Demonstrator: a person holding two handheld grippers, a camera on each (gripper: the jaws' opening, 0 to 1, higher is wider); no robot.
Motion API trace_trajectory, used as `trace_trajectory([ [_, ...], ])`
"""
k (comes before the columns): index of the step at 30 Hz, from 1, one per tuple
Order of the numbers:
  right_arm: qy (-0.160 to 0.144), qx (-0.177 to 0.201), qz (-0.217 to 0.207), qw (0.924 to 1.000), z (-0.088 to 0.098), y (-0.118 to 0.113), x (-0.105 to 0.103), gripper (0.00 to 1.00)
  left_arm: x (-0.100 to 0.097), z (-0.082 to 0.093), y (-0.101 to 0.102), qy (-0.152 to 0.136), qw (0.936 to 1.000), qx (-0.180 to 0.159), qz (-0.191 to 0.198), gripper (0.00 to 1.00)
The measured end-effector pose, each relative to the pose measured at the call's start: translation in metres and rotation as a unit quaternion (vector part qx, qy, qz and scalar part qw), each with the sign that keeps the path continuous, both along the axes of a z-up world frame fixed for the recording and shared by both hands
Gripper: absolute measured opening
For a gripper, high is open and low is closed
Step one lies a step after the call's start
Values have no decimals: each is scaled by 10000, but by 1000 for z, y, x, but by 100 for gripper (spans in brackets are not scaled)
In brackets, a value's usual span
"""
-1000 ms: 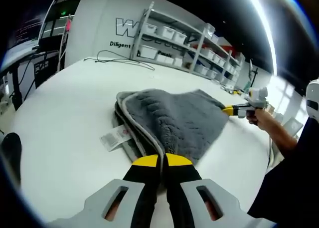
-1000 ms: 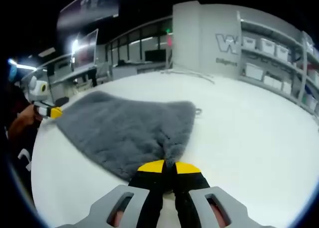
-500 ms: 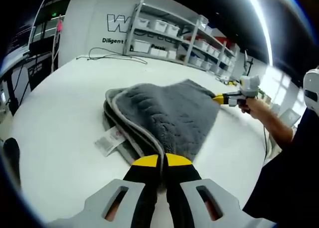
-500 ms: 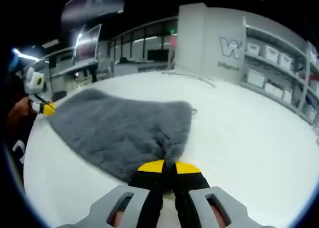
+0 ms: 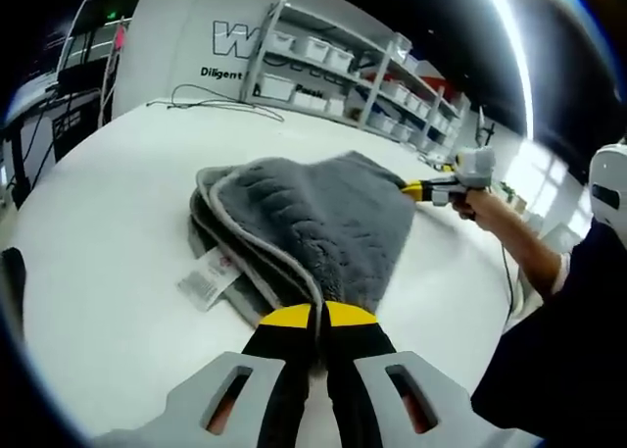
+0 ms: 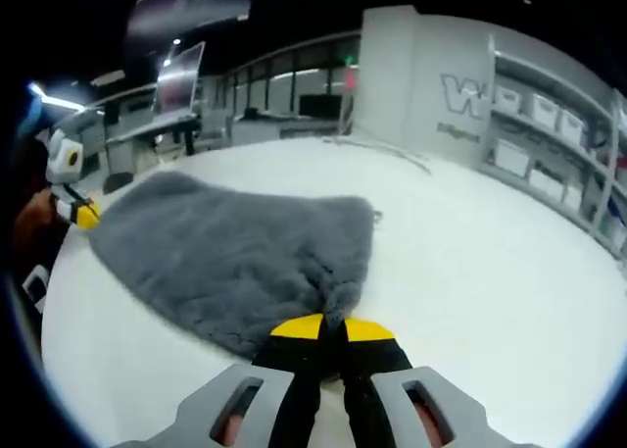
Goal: Open the folded towel by lifting each exposed corner and separating the folded layers until the towel lies flat within the target outline without major curled edges
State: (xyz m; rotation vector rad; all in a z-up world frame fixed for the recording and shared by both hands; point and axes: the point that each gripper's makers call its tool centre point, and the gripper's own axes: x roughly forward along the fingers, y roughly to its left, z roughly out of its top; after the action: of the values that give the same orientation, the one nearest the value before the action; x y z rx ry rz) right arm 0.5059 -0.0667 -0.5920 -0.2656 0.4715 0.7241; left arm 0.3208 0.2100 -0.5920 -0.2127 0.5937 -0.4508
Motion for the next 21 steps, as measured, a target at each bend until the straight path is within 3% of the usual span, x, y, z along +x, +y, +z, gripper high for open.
trace_trajectory([
  [21,-9,-68,279,9996,-1,3,17,1,-6,0,-13,33,9999,35,106,2],
])
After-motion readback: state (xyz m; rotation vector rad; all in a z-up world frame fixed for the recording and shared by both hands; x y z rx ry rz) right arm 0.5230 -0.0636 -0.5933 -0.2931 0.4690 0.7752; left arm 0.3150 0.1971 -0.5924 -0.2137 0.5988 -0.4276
